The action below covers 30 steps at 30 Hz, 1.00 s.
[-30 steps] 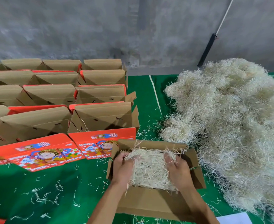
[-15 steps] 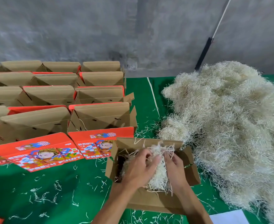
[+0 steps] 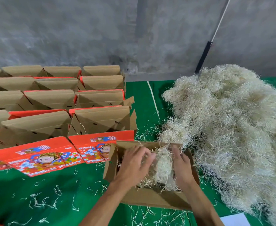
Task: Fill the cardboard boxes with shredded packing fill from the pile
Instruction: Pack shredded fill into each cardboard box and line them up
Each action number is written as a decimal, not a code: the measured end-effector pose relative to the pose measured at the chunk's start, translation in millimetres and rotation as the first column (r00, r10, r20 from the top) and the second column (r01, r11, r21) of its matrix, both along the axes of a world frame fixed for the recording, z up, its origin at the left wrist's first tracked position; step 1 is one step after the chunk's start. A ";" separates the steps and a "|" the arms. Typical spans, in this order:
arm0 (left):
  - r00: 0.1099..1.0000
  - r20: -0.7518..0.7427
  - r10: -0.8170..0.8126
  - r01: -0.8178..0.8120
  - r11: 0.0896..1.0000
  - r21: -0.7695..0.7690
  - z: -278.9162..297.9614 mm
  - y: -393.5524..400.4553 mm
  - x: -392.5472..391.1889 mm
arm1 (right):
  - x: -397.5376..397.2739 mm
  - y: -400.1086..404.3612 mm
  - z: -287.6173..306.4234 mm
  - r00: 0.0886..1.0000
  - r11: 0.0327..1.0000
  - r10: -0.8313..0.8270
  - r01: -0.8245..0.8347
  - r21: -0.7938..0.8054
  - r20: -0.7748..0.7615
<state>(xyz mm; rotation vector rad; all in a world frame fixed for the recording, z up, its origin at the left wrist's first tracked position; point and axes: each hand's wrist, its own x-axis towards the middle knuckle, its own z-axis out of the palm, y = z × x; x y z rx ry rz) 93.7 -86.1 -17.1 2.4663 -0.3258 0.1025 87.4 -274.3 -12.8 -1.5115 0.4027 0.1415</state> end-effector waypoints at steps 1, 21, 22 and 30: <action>0.994 -0.103 -0.044 0.033 0.994 -0.108 4.8 -9.7 -4.9 | 1.9 3.0 1.4 1.000 0.998 -0.003 0.004 0.066 -0.021; 0.640 -0.750 0.166 -0.533 0.799 -0.278 25.4 -7.5 2.9 | 6.8 8.4 19.7 0.839 0.772 0.541 -0.467 -0.431 0.059; 0.649 -0.749 0.133 -0.525 0.790 -0.316 25.6 -12.6 2.2 | 7.0 13.5 20.8 0.836 0.762 0.545 -0.466 -0.449 0.057; 0.610 -0.768 0.196 -0.659 0.664 -0.354 21.7 9.3 6.7 | 8.7 -12.6 6.4 0.904 0.852 0.427 -0.395 -0.344 0.021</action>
